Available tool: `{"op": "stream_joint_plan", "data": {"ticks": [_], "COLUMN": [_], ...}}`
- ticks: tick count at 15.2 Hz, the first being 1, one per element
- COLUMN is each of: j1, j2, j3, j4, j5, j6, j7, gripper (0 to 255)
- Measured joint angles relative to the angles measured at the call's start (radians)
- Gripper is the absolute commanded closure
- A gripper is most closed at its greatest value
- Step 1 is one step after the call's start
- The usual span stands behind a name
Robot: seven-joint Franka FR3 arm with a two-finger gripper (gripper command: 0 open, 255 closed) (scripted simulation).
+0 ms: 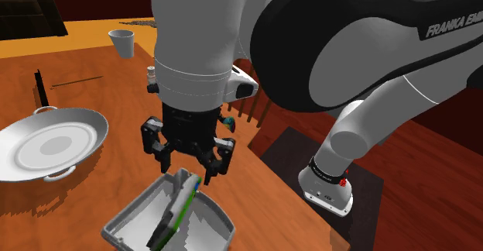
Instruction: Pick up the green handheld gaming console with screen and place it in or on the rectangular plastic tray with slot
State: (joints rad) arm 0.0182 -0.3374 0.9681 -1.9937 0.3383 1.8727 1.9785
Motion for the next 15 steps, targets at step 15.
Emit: {"op": "stream_joint_plan", "data": {"ticks": [15], "j1": [-0.001], "j2": [-0.011], "j3": [-0.038], "j4": [0.114], "j5": [-0.006], "j6": [-0.126], "j7": [0.002], "gripper": [0]}}
